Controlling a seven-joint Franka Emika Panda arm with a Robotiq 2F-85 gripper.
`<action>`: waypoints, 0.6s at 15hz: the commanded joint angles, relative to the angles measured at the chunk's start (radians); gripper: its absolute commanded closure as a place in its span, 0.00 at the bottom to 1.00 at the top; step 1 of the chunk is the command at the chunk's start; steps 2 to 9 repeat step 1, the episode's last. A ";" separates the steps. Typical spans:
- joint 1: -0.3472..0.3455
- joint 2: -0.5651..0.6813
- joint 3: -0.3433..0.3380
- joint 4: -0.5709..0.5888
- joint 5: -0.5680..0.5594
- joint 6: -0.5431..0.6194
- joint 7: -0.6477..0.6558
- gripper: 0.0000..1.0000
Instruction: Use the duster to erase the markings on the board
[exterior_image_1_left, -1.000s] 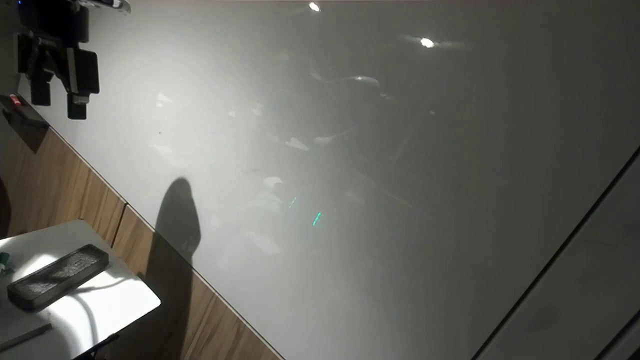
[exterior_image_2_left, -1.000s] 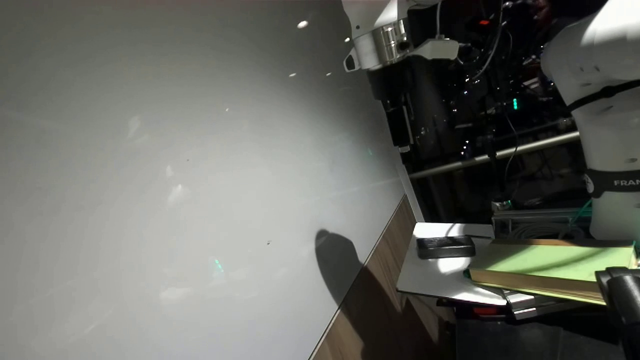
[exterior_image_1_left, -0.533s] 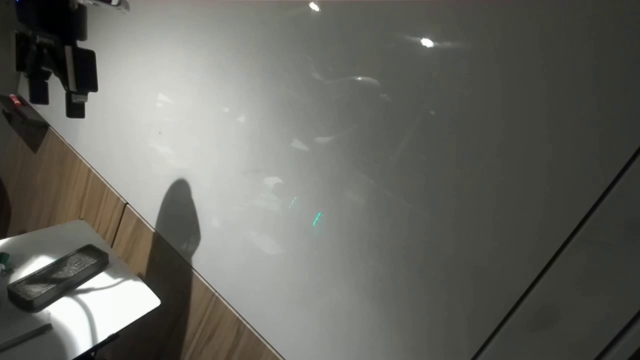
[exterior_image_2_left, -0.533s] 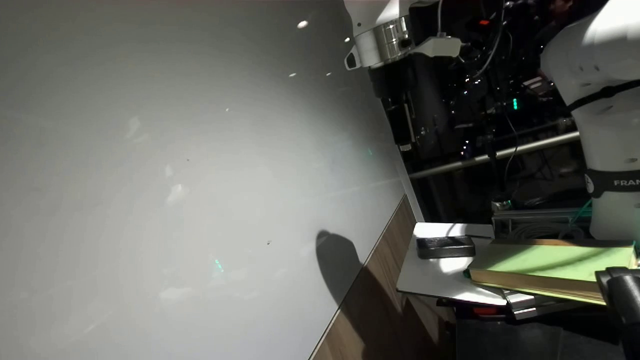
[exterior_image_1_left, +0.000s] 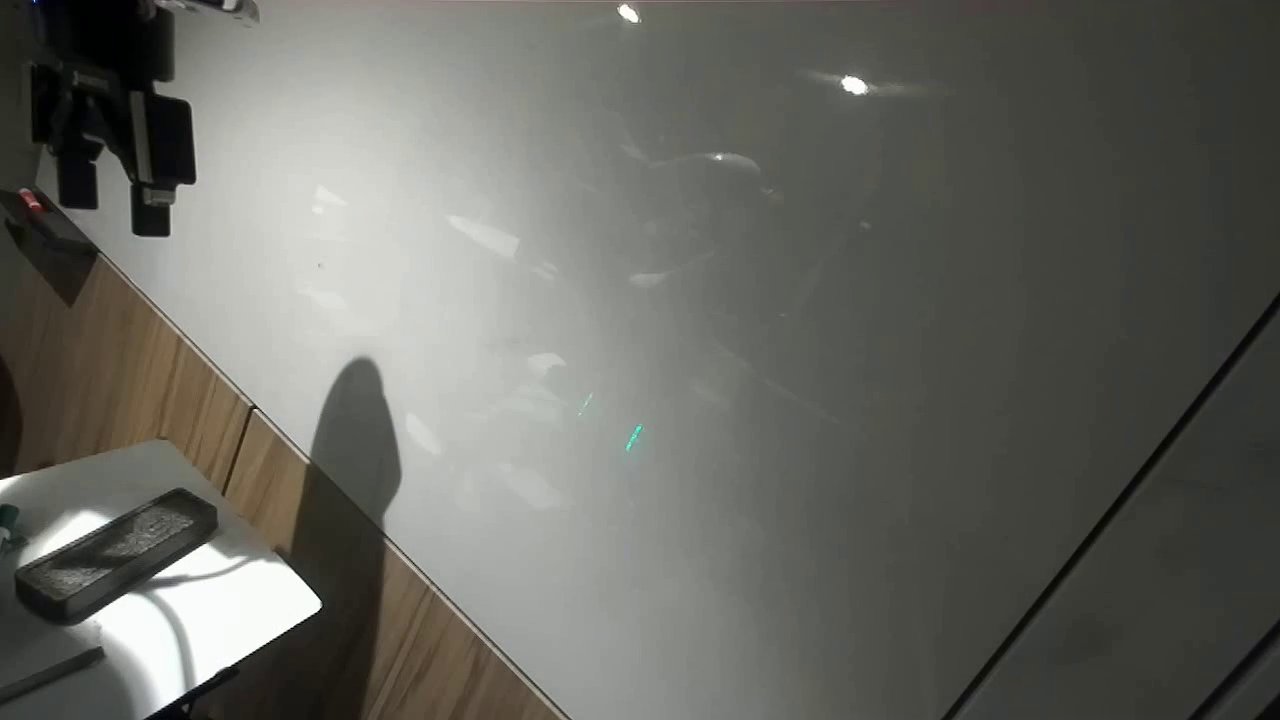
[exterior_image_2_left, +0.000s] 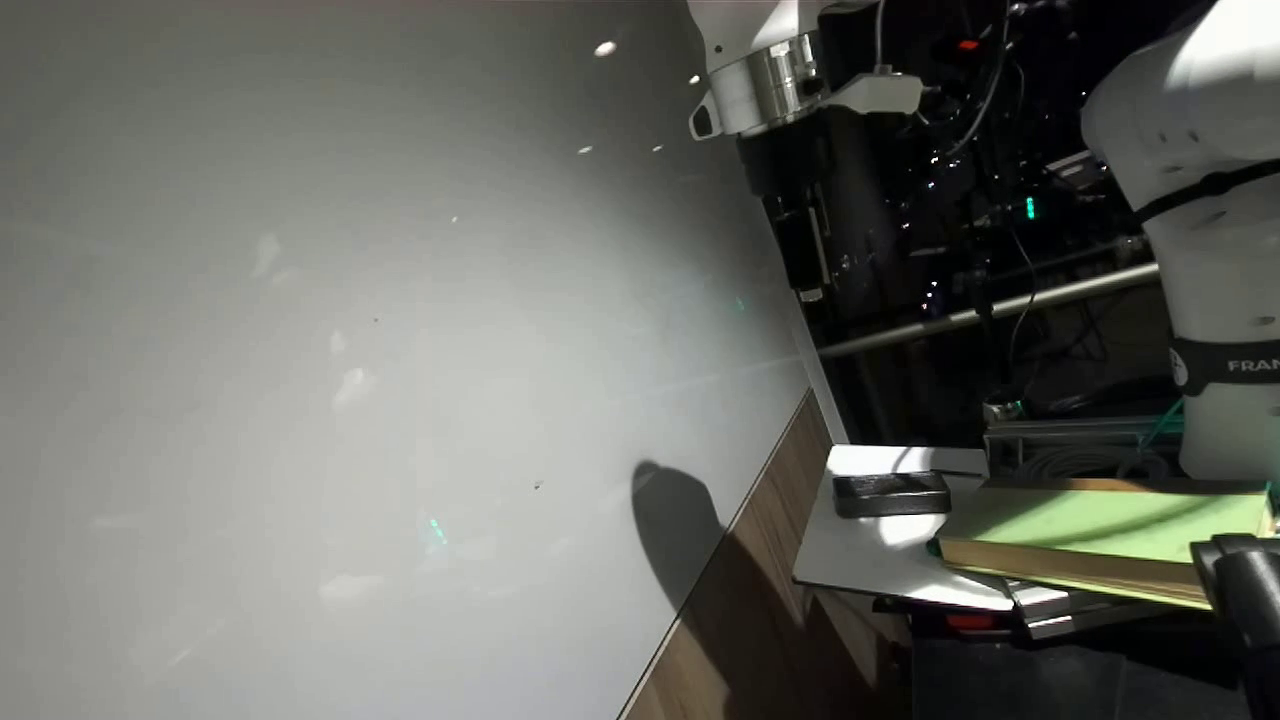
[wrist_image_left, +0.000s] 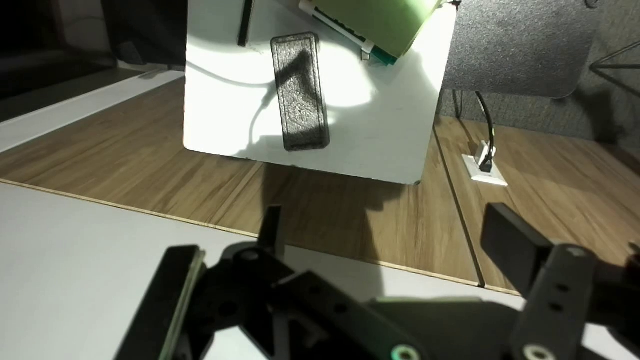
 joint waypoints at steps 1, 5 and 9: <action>-0.021 -0.003 0.019 0.002 0.016 -0.001 -0.014 0.00; -0.021 -0.003 0.019 0.002 0.016 -0.001 -0.014 0.00; -0.021 -0.003 0.019 0.002 0.016 -0.001 -0.014 0.00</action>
